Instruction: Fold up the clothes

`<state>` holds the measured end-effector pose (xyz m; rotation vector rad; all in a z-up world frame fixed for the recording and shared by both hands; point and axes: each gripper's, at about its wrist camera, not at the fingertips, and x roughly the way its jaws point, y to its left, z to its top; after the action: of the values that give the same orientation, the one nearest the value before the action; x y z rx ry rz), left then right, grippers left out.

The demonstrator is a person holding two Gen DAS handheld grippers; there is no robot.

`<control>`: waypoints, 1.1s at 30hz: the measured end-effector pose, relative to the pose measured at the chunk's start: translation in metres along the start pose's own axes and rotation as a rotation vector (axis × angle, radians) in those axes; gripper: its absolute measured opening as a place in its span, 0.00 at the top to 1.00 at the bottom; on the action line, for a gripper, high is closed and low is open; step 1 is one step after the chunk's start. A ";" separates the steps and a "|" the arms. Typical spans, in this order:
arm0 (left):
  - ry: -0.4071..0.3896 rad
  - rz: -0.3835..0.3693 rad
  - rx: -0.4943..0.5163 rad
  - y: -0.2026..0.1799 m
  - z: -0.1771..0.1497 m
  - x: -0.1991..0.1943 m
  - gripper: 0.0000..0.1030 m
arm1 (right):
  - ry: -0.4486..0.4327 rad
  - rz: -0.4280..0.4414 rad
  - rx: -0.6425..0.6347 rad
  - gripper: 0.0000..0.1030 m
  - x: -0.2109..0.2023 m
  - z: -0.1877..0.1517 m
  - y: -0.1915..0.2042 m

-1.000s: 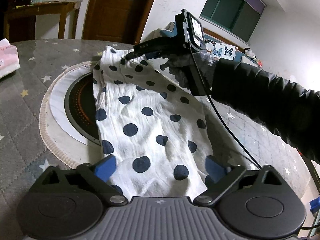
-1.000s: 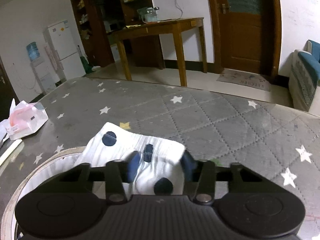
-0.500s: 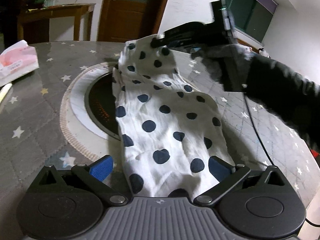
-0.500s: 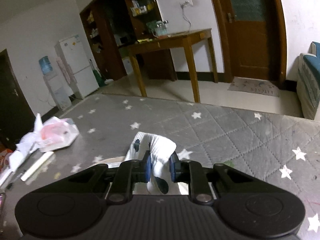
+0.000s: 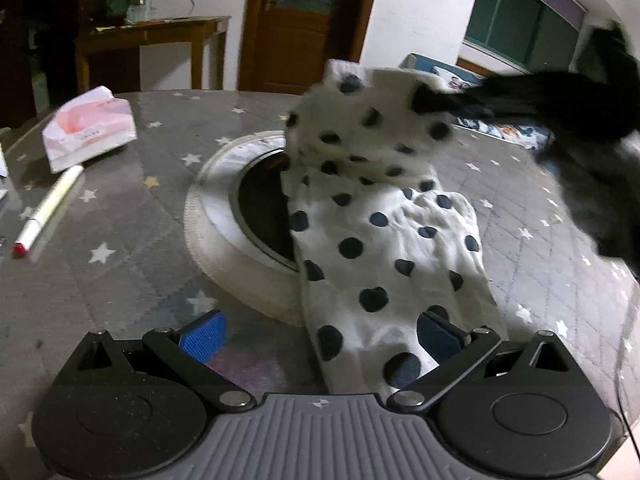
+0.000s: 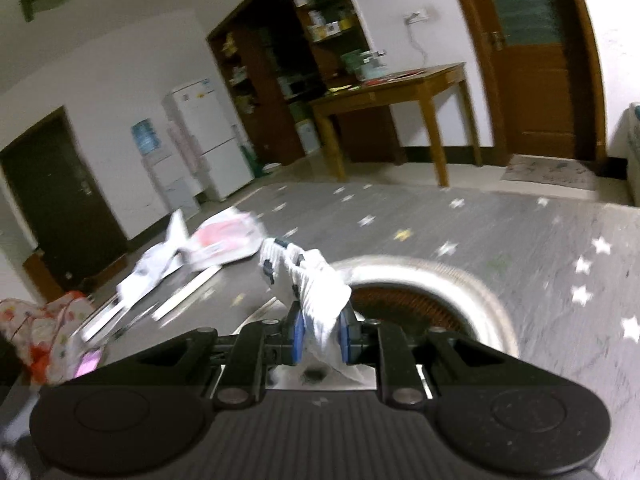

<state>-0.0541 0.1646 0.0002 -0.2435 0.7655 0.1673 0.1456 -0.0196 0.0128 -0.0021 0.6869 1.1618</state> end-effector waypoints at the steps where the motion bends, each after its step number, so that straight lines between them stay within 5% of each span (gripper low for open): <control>1: -0.002 0.009 -0.004 0.001 0.000 -0.001 0.00 | 0.005 0.012 -0.003 0.85 -0.006 -0.006 0.005; 17: -0.099 0.118 -0.082 0.029 0.010 -0.040 0.00 | 0.072 0.195 -0.090 0.85 -0.085 -0.089 0.082; 33: -0.127 0.060 -0.046 0.008 0.022 -0.044 0.00 | 0.195 0.218 -0.477 0.81 -0.103 -0.157 0.126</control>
<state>-0.0731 0.1759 0.0450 -0.2516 0.6433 0.2547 -0.0604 -0.1067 -0.0186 -0.4575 0.5752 1.5276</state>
